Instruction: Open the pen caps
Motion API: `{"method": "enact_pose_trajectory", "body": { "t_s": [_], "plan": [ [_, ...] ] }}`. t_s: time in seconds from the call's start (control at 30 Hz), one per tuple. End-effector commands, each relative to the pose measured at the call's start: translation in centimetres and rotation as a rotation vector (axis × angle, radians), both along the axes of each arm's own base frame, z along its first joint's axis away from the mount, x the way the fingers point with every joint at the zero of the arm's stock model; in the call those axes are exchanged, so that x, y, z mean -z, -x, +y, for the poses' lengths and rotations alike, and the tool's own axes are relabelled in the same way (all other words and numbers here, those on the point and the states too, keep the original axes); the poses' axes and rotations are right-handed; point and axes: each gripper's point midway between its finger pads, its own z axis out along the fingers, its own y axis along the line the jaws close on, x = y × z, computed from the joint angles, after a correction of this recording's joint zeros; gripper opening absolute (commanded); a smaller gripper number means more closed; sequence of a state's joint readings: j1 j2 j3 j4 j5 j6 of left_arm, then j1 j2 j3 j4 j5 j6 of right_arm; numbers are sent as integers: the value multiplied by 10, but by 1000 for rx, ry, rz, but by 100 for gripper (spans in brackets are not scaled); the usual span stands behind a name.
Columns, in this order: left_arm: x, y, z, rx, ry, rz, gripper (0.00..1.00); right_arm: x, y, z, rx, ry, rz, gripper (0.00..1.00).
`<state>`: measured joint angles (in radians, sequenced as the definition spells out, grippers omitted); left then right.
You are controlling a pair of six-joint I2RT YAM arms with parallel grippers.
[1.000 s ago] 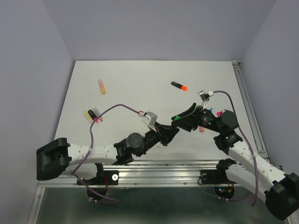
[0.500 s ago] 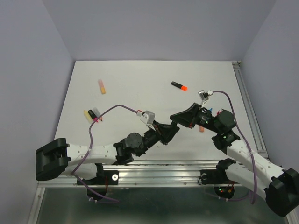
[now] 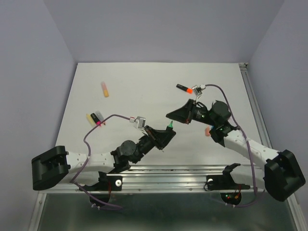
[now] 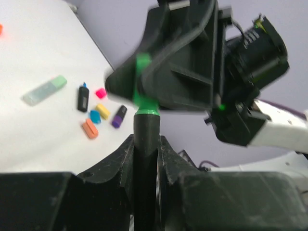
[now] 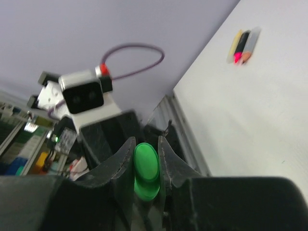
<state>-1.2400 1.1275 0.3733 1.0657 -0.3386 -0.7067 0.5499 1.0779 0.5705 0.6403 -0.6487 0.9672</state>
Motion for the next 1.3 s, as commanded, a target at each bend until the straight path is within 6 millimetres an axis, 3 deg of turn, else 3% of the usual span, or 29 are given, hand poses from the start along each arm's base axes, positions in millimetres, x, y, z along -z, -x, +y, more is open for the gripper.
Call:
{"method": "enact_pose_trajectory", "body": {
  "t_s": [0.0, 0.07, 0.13, 0.23, 0.37, 0.47, 0.53, 0.67, 0.73, 0.77, 0.83, 0.87, 0.97, 1.03, 1.1, 1.27],
  "plan": [
    [23, 36, 15, 132, 77, 47, 0, -91, -77, -41, 215, -203, -255, 1],
    [30, 46, 18, 166, 89, 57, 0, -105, -83, -51, 185, -260, -284, 1],
    [39, 49, 17, 167, 57, 70, 0, -100, -98, -50, 176, -256, -263, 1],
    [48, 51, 15, 158, 21, 88, 0, -112, -111, -54, 177, -262, -287, 1],
    [47, 44, 15, 118, 5, 75, 0, -102, -111, -48, 127, -203, -278, 1],
    [48, 29, 10, 36, -78, 97, 0, -76, -115, -51, 180, -145, -210, 1],
    [55, 12, 8, -54, -194, 131, 0, -40, -128, -63, 311, -19, -125, 1],
    [47, -7, 16, -151, -249, 149, 0, 34, -124, -87, 444, 216, 38, 5],
    [51, -17, 28, -218, -238, 207, 0, 54, -119, -100, 509, 282, 88, 7],
    [52, -32, 40, -275, -227, 242, 0, 73, -122, -114, 586, 341, 122, 9],
    [70, -46, 56, -325, -266, 341, 0, 108, -114, -133, 662, 447, 207, 10],
    [85, -59, 71, -373, -316, 391, 0, 134, -103, -141, 674, 505, 265, 11],
    [110, -83, 102, -491, -378, 483, 0, 167, -93, -153, 698, 588, 315, 16],
    [136, -85, 117, -524, -468, 562, 0, 185, -88, -158, 705, 627, 356, 17],
    [149, -91, 129, -538, -518, 612, 0, 195, -86, -161, 713, 648, 385, 19],
    [184, -100, 147, -561, -627, 724, 0, 214, -89, -171, 754, 714, 425, 34]
  ]
}}
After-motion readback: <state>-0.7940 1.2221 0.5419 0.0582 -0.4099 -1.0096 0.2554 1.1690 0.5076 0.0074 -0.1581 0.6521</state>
